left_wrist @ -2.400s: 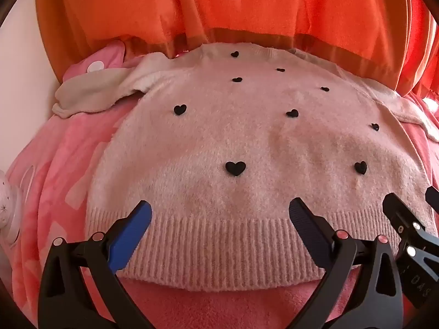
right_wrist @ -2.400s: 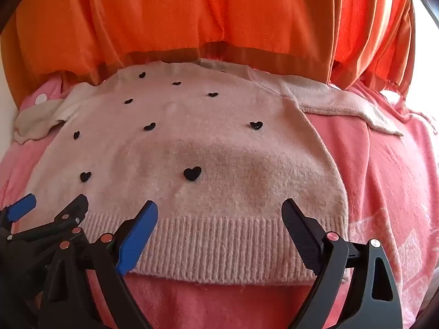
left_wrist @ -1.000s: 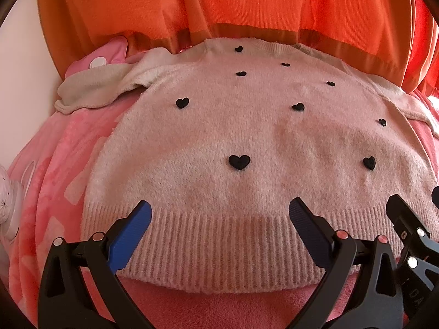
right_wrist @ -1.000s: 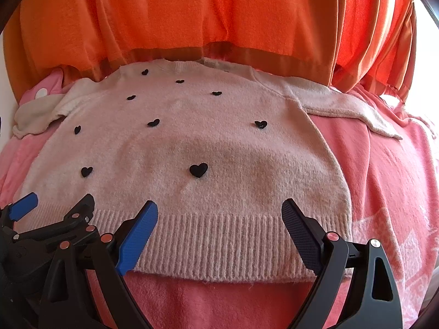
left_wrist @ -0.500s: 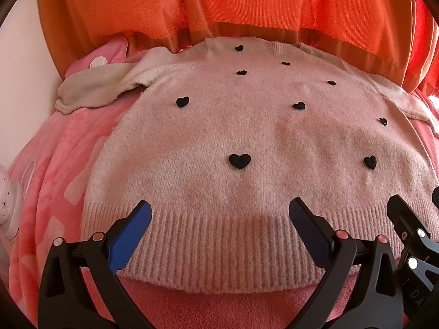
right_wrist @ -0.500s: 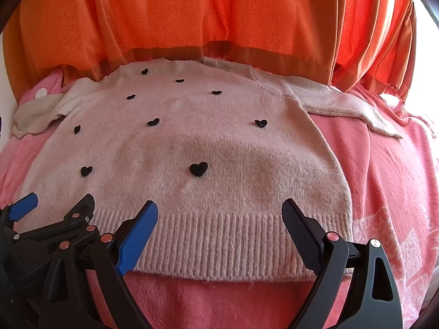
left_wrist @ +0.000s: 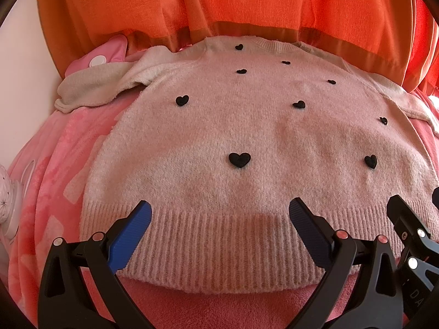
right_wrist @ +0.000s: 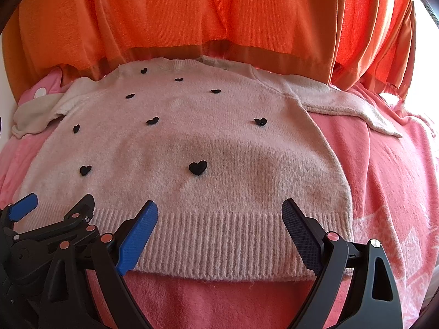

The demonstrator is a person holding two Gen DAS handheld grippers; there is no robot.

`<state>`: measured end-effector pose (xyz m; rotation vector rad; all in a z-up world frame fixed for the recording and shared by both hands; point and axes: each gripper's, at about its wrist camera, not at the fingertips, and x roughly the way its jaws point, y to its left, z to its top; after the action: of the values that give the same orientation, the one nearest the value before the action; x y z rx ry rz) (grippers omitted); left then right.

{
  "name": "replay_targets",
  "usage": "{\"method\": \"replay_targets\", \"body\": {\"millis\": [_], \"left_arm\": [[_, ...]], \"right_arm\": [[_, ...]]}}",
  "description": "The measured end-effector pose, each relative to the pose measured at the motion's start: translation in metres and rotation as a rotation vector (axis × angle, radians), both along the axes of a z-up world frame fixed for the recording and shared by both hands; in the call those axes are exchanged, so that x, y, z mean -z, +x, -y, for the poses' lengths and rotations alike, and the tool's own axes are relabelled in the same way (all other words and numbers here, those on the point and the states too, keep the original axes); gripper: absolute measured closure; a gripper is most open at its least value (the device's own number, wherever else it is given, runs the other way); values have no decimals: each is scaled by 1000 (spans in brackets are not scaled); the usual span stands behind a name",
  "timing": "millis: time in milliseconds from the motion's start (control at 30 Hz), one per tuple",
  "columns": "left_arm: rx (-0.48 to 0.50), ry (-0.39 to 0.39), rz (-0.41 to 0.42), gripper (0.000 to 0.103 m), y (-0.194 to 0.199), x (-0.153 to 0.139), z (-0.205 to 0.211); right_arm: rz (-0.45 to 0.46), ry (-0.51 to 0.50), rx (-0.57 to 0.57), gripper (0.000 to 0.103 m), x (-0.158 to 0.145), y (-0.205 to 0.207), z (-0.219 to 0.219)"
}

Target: Fold small clothes

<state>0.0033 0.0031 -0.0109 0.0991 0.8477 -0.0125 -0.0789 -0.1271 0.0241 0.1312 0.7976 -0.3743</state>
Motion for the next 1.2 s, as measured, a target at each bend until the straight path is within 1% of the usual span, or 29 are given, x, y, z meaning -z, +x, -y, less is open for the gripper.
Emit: {"method": "replay_targets", "body": {"millis": [1200], "left_arm": [[-1, -1, -4, 5, -1, 3, 0]], "right_arm": [[-3, 3, 1, 13, 1, 0, 0]]}}
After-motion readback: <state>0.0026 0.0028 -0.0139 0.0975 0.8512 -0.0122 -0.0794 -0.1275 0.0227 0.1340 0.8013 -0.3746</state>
